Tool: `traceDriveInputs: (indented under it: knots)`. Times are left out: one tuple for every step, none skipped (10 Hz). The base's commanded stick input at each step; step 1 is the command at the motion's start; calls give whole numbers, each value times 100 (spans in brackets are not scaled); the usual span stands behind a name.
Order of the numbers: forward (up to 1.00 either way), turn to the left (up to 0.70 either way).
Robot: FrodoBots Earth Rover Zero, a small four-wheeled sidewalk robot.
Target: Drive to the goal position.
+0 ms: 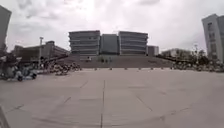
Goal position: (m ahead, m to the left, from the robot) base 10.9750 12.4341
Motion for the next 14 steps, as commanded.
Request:
traceDriveInputs:
  knots:
    - [70, 0]
    - [70, 0]
    - [70, 0]
    - [70, 0]
    - [70, 12]
    - [70, 14]
    - [70, 7]
    - [70, 2]
    - [70, 1]
    - [70, 0]
    - [70, 9]
    - [70, 12]
    - [70, 8]
    - [70, 3]
